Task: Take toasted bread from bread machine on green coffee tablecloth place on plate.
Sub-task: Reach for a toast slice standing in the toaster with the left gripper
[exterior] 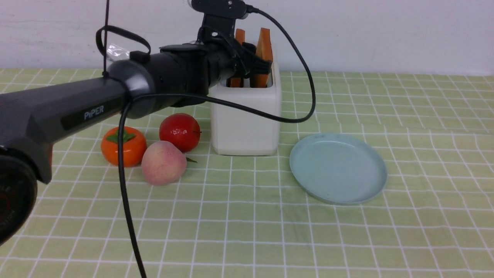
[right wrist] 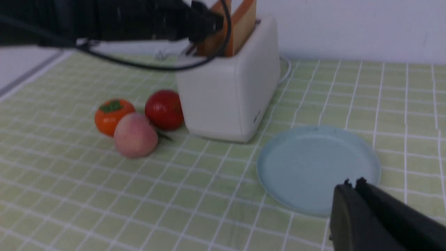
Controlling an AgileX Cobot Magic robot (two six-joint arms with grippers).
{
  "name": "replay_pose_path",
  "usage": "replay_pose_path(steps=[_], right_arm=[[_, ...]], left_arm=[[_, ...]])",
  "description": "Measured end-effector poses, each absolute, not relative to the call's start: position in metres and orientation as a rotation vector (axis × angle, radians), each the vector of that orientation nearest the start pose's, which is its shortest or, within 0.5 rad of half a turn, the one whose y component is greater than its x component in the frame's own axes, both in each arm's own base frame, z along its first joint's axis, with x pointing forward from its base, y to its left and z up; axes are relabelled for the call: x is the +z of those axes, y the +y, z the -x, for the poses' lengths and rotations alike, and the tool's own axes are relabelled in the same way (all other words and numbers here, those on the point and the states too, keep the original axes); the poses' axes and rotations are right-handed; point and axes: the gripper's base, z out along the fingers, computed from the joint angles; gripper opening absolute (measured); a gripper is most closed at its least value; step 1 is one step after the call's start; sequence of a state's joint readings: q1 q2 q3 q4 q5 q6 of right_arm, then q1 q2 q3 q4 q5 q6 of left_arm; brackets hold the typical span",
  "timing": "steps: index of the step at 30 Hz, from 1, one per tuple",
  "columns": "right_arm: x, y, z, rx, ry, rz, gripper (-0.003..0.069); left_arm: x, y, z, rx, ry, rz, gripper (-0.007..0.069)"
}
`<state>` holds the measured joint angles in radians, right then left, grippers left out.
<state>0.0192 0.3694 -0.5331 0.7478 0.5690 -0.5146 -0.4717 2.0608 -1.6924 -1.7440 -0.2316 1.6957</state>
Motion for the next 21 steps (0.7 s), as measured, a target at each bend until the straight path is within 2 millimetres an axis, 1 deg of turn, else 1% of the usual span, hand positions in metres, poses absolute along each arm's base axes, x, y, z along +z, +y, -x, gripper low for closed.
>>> replay_pose_path(steps=[2,3,4,5,6,8,11,14,15,17,18,19,20,21], right_arm=[[0.331,0.034,-0.071,0.458,1.731,0.133,0.0013],[0.335,0.032,-0.073,0.464,1.694,0.096,0.0014],[0.336,0.032,-0.073,0.469,1.679,0.082,0.0014],[0.337,0.031,-0.073,0.467,1.674,0.078,0.0015],[0.339,0.031,-0.074,0.474,1.647,0.060,0.0015],[0.341,0.030,-0.074,0.478,1.624,0.053,0.0017],[0.343,0.031,-0.073,0.487,1.603,0.063,0.0018],[0.345,0.032,-0.073,0.488,1.586,0.075,0.0021],[0.345,0.032,-0.073,0.489,1.580,0.079,0.0022],[0.347,0.033,-0.073,0.496,1.564,0.085,0.0022],[0.347,0.033,-0.073,0.497,1.561,0.088,0.0022],[0.348,0.033,-0.073,0.500,1.553,0.092,0.0022],[0.349,0.034,-0.073,0.505,1.541,0.097,0.0023],[0.349,0.034,-0.073,0.507,1.534,0.100,0.0023]], left_arm=[[0.277,-0.208,-0.454,-0.143,1.872,-0.239,0.0286],[0.275,-0.209,-0.454,-0.144,1.874,-0.240,0.0246],[0.275,-0.209,-0.454,-0.143,1.874,-0.241,0.0225],[0.274,-0.209,-0.455,-0.143,1.875,-0.241,0.0219],[0.274,-0.209,-0.455,-0.141,1.876,-0.240,0.0157],[0.275,-0.209,-0.455,-0.140,1.875,-0.238,0.0112],[0.277,-0.208,-0.455,-0.138,1.871,-0.234,0.0103],[0.286,-0.206,-0.452,-0.130,1.858,-0.216,0.0103],[0.290,-0.204,-0.451,-0.127,1.851,-0.206,0.0103],[0.307,-0.200,-0.446,-0.130,1.821,-0.183,0.0103],[0.312,-0.200,-0.445,-0.132,1.812,-0.180,0.0103],[0.324,-0.198,-0.441,-0.140,1.788,-0.172,0.0103],[0.342,-0.194,-0.434,-0.153,1.753,-0.163,0.0103],[0.355,-0.192,-0.428,-0.166,1.727,-0.159,0.0103]])
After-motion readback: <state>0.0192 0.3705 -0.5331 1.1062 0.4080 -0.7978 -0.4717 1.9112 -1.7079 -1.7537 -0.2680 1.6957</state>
